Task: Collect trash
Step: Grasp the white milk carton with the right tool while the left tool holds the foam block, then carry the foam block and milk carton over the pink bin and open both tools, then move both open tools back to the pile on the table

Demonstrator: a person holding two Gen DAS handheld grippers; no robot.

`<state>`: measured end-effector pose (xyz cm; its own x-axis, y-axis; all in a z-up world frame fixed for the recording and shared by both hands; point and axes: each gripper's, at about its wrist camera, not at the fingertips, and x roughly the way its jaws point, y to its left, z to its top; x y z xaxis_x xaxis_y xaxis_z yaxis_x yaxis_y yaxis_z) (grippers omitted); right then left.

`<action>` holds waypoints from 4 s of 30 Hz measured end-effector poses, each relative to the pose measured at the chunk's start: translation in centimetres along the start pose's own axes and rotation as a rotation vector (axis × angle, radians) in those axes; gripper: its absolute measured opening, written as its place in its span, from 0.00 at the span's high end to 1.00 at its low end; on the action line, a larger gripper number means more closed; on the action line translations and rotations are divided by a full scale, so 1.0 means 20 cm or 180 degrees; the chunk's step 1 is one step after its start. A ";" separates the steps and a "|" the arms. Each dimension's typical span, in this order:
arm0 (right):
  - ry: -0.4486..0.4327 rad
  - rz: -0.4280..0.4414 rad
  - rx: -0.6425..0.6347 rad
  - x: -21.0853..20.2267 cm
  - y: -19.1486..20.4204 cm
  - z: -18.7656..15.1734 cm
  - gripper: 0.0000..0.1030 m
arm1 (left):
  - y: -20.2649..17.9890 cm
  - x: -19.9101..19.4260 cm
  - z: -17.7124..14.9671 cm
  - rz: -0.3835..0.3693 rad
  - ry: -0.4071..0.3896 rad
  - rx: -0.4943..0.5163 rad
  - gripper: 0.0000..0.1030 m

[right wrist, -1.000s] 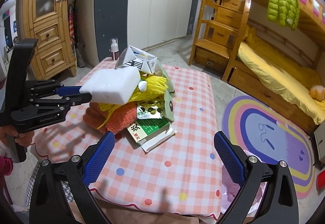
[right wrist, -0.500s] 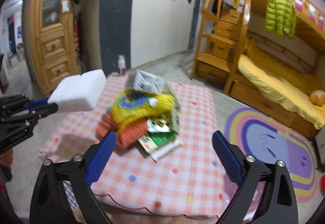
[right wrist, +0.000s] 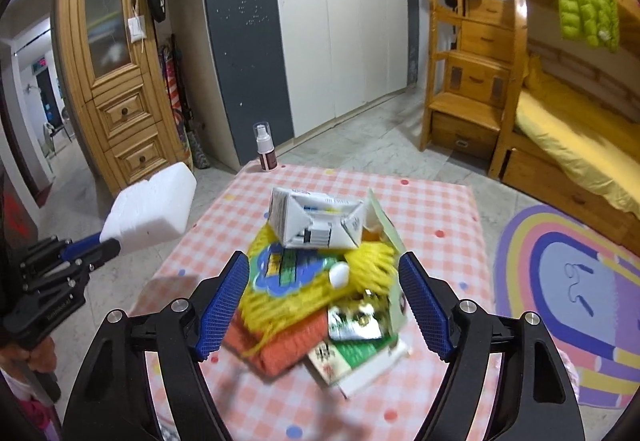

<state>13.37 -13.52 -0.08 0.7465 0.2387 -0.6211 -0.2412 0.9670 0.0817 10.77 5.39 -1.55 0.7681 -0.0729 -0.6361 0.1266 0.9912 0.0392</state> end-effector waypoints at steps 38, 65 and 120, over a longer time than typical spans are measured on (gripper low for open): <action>-0.0633 -0.0697 0.0234 -0.65 -0.19 -0.27 0.35 | -0.42 -0.22 -0.11 -0.0543 0.0031 0.0291 0.80; -0.0083 -0.1977 0.1479 -0.88 -1.09 -1.02 0.34 | -1.88 0.14 -0.29 -0.1615 0.0439 0.1754 0.77; 0.0089 -0.0547 0.0094 -0.29 -0.20 -0.24 0.58 | -0.18 0.05 -0.08 -0.0013 0.0268 0.0007 0.39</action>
<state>7.05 -19.11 -0.56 0.7576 0.0674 -0.6493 -0.0929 0.9957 -0.0050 10.04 1.84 -3.56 0.7121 -0.0672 -0.6988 0.1310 0.9906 0.0382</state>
